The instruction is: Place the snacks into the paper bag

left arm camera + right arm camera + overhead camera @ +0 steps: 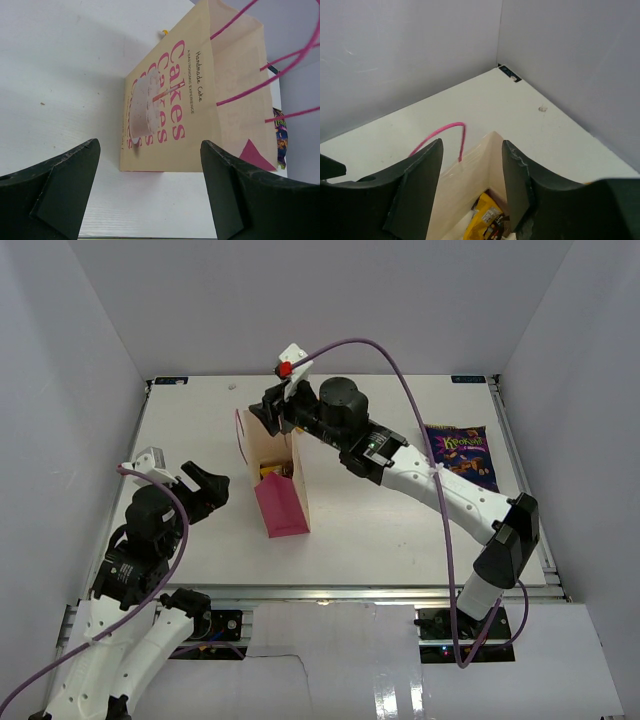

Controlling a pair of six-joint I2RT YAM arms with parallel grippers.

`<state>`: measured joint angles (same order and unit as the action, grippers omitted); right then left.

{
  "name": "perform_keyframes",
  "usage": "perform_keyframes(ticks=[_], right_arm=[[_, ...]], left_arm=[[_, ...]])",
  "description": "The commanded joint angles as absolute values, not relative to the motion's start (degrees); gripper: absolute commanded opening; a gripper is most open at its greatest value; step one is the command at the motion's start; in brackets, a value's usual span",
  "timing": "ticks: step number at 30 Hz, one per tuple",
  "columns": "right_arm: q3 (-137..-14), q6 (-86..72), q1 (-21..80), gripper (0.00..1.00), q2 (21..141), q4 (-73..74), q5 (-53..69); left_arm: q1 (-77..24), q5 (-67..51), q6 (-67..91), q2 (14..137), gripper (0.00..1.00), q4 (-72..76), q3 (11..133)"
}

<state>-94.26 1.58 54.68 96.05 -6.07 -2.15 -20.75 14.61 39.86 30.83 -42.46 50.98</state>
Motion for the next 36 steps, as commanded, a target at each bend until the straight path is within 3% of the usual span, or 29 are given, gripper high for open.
perform_keyframes(ticks=[1, 11, 13, 18, 36], right_arm=[[-100.8, 6.32, 54.41, 0.55, 92.9, -9.32, -2.72], [-93.88, -1.47, 35.26, 0.52, 96.14, -3.26, 2.81], [-93.43, -4.38, 32.88, 0.62, 98.86, -1.15, 3.25], [-96.94, -12.3, 31.12, 0.75, 109.94, 2.55, 0.27], [-102.48, -11.16, 30.85, 0.71, 131.04, -4.65, -13.18]], left_arm=[[-20.83, 15.56, 39.38, 30.94, 0.92, -42.63, 51.33], [-20.83, 16.26, 39.9, 30.06, 0.92, -44.38, 50.98], [-20.83, 16.0, 39.9, 30.58, 0.92, -44.21, 50.89], [-20.83, 15.56, 39.11, 33.57, 0.93, -43.86, 51.85], [-20.83, 13.45, 39.99, 38.14, 0.92, -43.68, 51.41]])
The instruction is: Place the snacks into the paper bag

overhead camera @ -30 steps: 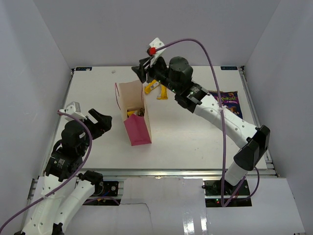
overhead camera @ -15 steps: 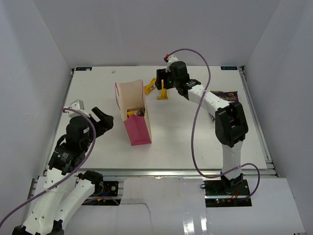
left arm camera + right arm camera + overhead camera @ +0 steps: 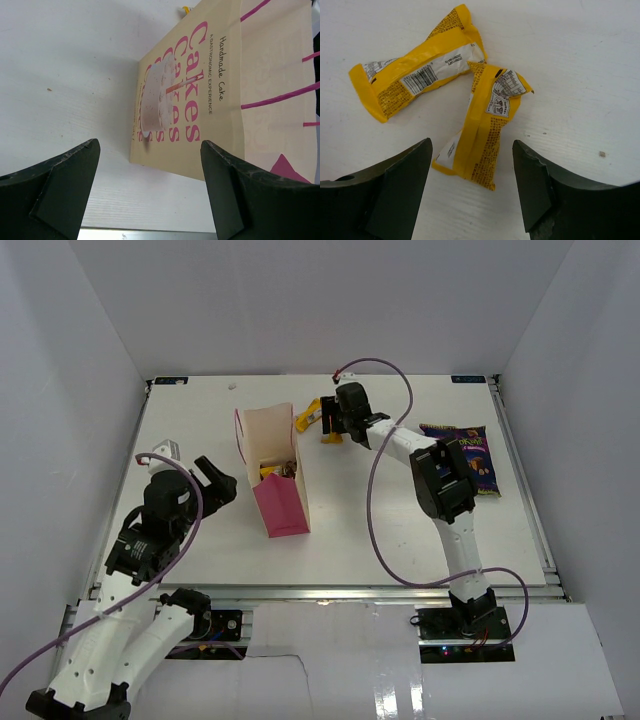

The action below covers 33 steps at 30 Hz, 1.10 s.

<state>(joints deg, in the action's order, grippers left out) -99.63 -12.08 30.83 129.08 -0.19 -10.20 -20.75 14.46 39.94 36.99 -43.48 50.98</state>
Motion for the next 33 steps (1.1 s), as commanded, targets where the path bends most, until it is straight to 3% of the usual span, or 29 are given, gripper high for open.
perform_keyframes(ticks=[1, 5, 8, 12, 17, 23, 27, 33], right_arm=[[-102.92, -11.51, 30.76, 0.71, 131.57, -5.27, -13.18], [-105.02, -12.3, 30.85, 0.68, 134.73, -6.33, -12.83], [-105.38, -12.65, 30.76, 0.6, 135.53, -6.33, -13.62], [-102.84, -13.8, 29.54, 0.27, 133.42, -5.63, -9.77], [-98.62, -12.05, 27.16, 0.12, 124.47, -7.11, -2.39], [-93.7, -1.68, 26.19, 0.1, 107.42, -10.02, 20.71], [-97.02, -1.23, 28.64, 0.09, 100.64, -8.01, 33.28], [-104.23, -1.5, 39.0, 0.11, 97.65, -4.05, 32.53]], left_arm=[[-20.83, 13.27, 39.99, 38.41, 0.92, -43.59, 51.5], [-20.83, 12.75, 40.25, 39.29, 0.92, -43.68, 51.33], [-20.83, 12.66, 40.25, 39.64, 0.92, -43.68, 51.77], [-20.83, 13.1, 40.34, 39.99, 0.92, -43.68, 52.03], [-20.83, 13.62, 40.43, 39.9, 0.92, -43.51, 51.94], [-20.83, 14.15, 39.29, 38.32, 0.92, -42.45, 50.8], [-20.83, 13.89, 38.85, 37.18, 0.92, -41.4, 49.66], [-20.83, 13.01, 38.85, 34.64, 0.92, -40.69, 48.96]])
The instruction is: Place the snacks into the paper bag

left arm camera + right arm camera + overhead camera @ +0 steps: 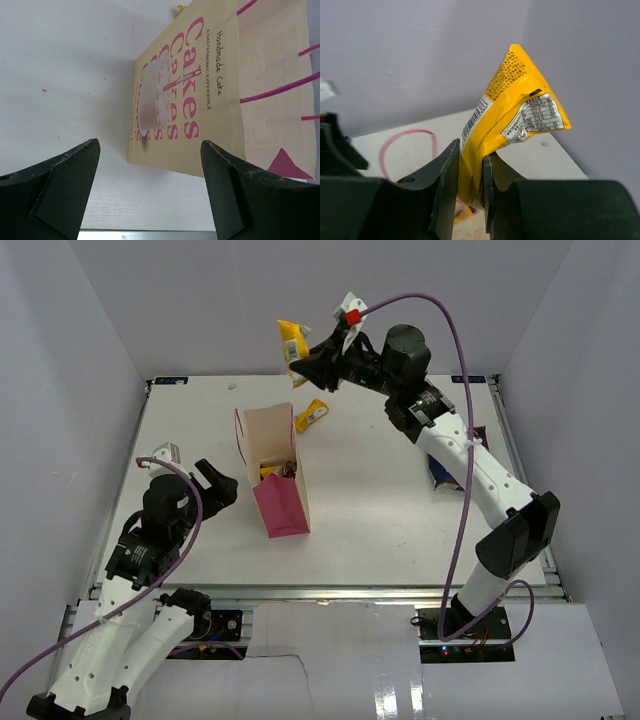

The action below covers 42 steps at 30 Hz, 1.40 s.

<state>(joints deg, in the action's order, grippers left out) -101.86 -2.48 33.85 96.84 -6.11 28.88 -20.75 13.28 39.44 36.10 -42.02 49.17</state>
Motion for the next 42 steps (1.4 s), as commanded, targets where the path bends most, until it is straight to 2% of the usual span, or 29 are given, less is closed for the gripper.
perform_keyframes(ticks=[1, 5, 10, 13, 16, 17, 19, 28, 32, 34, 36, 39, 42], right_arm=[[-104.93, -1.49, 40.42, 0.11, 97.73, -3.87, 31.82], [-106.52, -1.41, 45.87, 0.13, 98.61, -3.52, 26.03], [-102.5, -1.5, 48.78, 0.17, 98.35, -3.43, 15.39], [-99.33, 0.52, 49.83, 0.23, 97.21, -3.52, 14.07], [-97.22, 3.42, 50.8, 0.39, 96.24, -3.52, 13.45], [-97.03, 3.6, 50.89, 0.48, 96.15, -3.52, 13.53], [-97.47, 4.13, 51.06, 0.56, 95.71, -3.51, 13.62], [-104.15, 4.75, 49.66, 0.59, 95.1, -2.64, 11.69], [-103.28, 7.2, 43.1, 0.62, 94.57, -0.89, 14.13], [-99.24, 8.26, 36.69, 0.63, 93.78, -0.09, 18.52], [-92.51, 9.57, 32.89, 0.63, 92.12, 3.59, 17.41], [-83.79, 11.68, 26.73, 0.71, 88.27, 7.2, 5.57], [-71.75, 13.7, 22.16, 0.84, 84.99, 7.56, -10.42]], left_arm=[[-20.83, 12.92, 38.93, 34.11, 0.92, -40.69, 48.87], [-20.83, 13.09, 39.55, 31.21, 0.92, -41.65, 48.34], [-20.83, 13.71, 41.04, 27.17, 0.92, -43.85, 48.16], [-20.83, 14.15, 41.74, 25.23, 0.92, -44.82, 47.73], [-20.83, 14.06, 42.01, 25.05, 0.92, -45.0, 47.55], [-20.83, 14.06, 41.92, 25.22, 0.92, -44.91, 47.64], [-20.83, 13.97, 41.75, 26.27, 0.92, -44.83, 48.16], [-20.83, 13.54, 41.05, 27.07, 0.92, -44.47, 49.13], [-20.83, 12.4, 39.3, 26.98, 0.92, -44.21, 51.41], [-20.83, 11.78, 37.71, 27.95, 0.92, -44.12, 54.65], [-20.83, 11.51, 35.17, 29.09, 0.92, -44.21, 56.85], [-20.83, 12.04, 34.02, 30.76, 0.92, -44.21, 59.06], [-20.83, 11.69, 34.01, 31.9, 0.93, -43.51, 58.1]])
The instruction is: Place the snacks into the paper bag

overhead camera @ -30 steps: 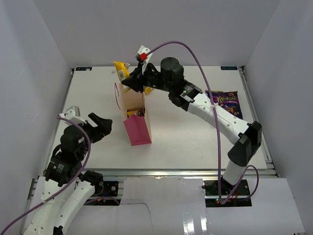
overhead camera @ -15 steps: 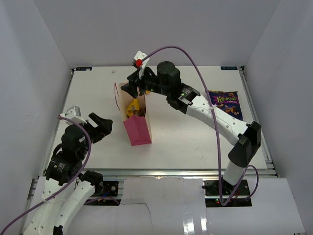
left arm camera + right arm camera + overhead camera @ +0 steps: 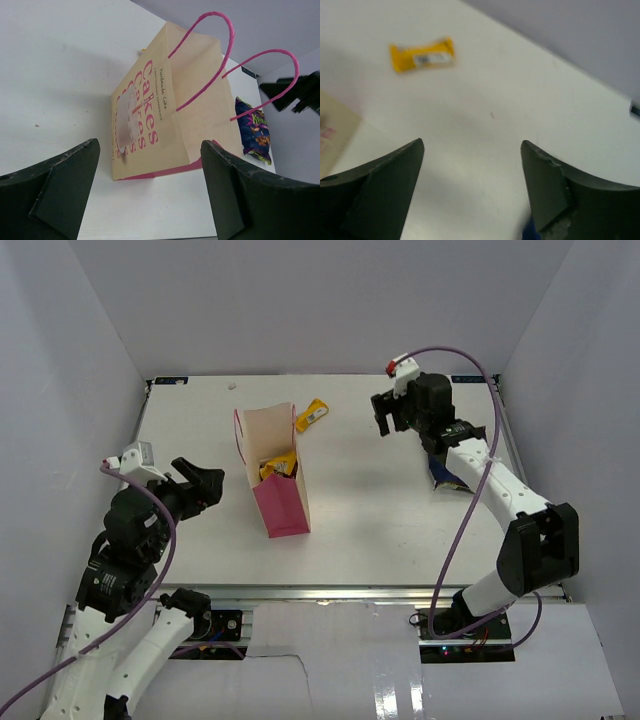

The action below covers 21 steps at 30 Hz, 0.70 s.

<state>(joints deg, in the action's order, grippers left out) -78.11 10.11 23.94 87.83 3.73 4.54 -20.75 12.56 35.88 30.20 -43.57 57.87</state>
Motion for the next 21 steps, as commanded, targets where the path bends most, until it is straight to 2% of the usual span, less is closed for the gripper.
perform_keyframes(ticks=[1, 4, 11, 16, 21], right_arm=[[-68.41, 13.97, 20.67, 0.9, 85.08, 8.08, -14.81], [-66.45, 12.05, 18.64, 0.97, 88.32, 11.94, -28.52], [-61.79, 8.97, 17.75, 0.98, 93.33, 12.83, -34.09], [-60.29, 8.35, 16.27, 0.97, 99.04, 12.31, -39.72], [-58.45, 8.44, 15.03, 1.0, 101.86, 9.85, -39.55]], left_arm=[[-20.83, 11.34, 33.93, 32.17, 0.93, -42.55, 57.66], [-20.83, 9.15, 33.66, 33.83, 0.93, -40.26, 56.25], [-20.83, 6.94, 32.26, 37.71, 0.93, -38.67, 58.97], [-20.83, 5.37, 34.8, 35.07, 0.93, -38.5, 57.84], [-20.83, 3.52, 35.94, 33.4, 0.93, -38.58, 58.97]])
